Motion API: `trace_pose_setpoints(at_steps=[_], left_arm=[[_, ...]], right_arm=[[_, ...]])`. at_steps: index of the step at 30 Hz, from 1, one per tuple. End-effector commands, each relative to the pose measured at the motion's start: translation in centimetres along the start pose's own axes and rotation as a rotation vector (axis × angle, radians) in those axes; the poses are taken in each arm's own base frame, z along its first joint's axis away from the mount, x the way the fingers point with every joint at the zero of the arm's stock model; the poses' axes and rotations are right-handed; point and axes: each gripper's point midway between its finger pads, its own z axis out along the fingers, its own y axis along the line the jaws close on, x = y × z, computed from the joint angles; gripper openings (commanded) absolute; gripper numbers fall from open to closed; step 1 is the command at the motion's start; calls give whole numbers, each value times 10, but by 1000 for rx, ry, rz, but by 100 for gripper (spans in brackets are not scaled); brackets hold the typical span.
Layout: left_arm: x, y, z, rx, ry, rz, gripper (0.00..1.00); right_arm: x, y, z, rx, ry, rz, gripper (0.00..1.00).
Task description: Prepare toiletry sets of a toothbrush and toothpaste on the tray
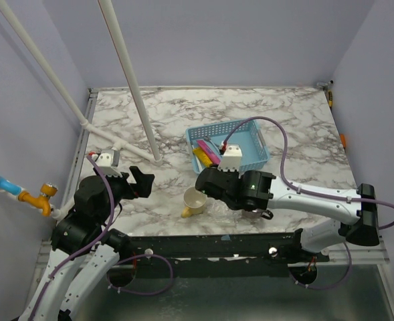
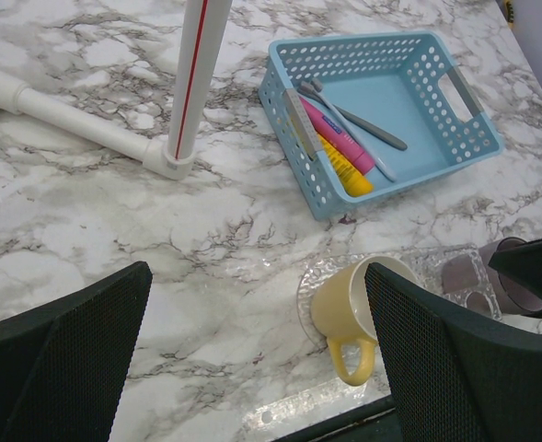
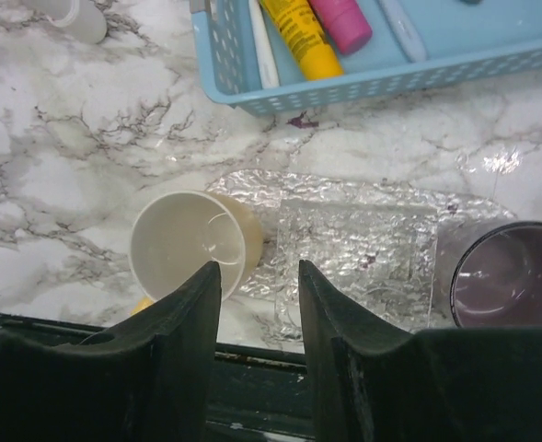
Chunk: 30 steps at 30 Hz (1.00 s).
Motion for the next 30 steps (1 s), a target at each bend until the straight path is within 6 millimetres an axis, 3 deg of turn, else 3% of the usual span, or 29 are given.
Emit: trace_pose_setpoints(at_steps=[1, 12, 18, 30], left_arm=[[3, 9, 1, -49, 8, -4, 99], [4, 9, 4, -48, 20, 0, 99], [5, 9, 5, -52, 29, 0, 99], [7, 10, 7, -56, 35, 0, 99]], right_arm=[[-27, -10, 9, 57, -51, -119, 43], [-63, -6, 63, 10, -3, -230, 43], [-76, -14, 107, -24, 46, -239, 43], [-80, -5, 184, -72, 127, -226, 43]])
